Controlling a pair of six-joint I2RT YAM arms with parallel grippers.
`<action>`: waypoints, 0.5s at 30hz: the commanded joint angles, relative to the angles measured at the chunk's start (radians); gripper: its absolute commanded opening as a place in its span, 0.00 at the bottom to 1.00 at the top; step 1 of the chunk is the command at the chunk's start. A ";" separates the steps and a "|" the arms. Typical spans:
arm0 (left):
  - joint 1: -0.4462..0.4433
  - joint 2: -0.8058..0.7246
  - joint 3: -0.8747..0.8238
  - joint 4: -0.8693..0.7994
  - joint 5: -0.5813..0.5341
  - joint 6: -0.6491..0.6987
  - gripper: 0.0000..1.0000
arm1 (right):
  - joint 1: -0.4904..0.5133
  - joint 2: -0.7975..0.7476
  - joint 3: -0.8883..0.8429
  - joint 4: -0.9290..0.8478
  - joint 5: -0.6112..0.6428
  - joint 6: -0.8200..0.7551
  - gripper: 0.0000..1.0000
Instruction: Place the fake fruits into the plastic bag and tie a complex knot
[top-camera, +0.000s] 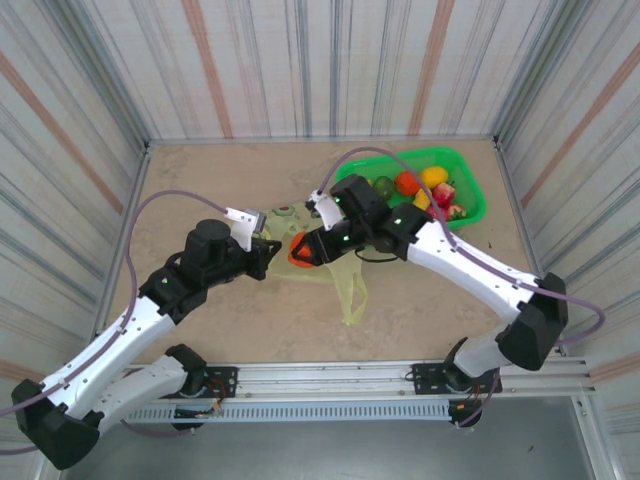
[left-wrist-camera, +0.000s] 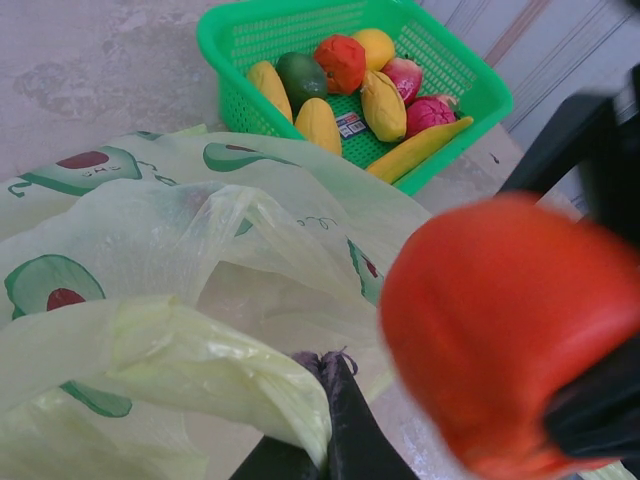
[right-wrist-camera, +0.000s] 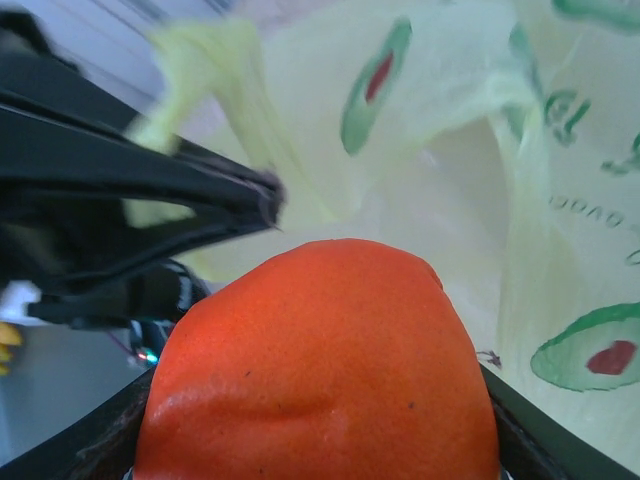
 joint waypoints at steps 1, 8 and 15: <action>-0.003 -0.026 0.025 -0.018 -0.007 0.014 0.00 | 0.031 0.051 -0.010 -0.021 0.109 0.000 0.63; -0.003 -0.048 0.033 -0.026 0.001 0.021 0.00 | 0.050 0.224 0.113 -0.079 0.427 0.069 0.64; -0.003 -0.073 0.029 -0.022 0.012 0.027 0.00 | 0.050 0.350 0.219 -0.061 0.687 0.132 0.68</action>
